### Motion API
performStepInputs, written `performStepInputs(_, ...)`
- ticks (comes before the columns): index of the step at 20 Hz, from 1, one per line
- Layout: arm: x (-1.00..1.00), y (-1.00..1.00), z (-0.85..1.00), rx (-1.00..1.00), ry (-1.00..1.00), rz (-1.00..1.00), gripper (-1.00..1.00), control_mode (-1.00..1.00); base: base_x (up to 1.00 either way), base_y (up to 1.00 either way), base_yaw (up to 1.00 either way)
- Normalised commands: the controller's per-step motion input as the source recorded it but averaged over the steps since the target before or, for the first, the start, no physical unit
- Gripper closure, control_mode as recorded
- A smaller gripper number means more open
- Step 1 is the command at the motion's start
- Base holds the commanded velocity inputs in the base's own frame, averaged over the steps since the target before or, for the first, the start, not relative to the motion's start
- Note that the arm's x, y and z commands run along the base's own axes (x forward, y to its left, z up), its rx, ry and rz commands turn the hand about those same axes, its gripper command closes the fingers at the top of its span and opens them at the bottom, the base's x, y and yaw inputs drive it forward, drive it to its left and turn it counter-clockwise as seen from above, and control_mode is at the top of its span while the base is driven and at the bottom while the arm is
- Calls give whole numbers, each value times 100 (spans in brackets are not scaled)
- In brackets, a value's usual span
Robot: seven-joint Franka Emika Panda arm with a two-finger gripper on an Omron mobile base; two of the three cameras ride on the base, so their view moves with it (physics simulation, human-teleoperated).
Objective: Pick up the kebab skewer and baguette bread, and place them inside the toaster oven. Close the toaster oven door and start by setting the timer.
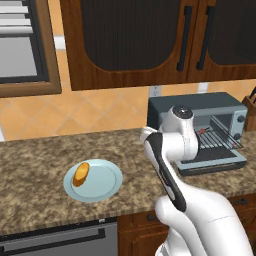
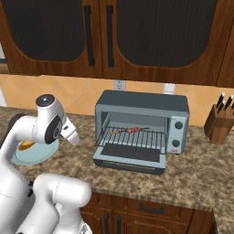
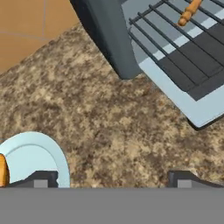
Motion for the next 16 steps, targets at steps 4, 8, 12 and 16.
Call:
performStepInputs(4,12,100,0,-9,13,30,-100,-100,0,0,0)
performStepInputs(8,12,100,-2,-4,18,36,-100,-100,0,0,0)
performStepInputs(12,22,100,-8,-2,10,23,-100,-100,0,0,0)
performStepInputs(16,0,100,-36,-7,0,10,-100,-100,0,0,0)
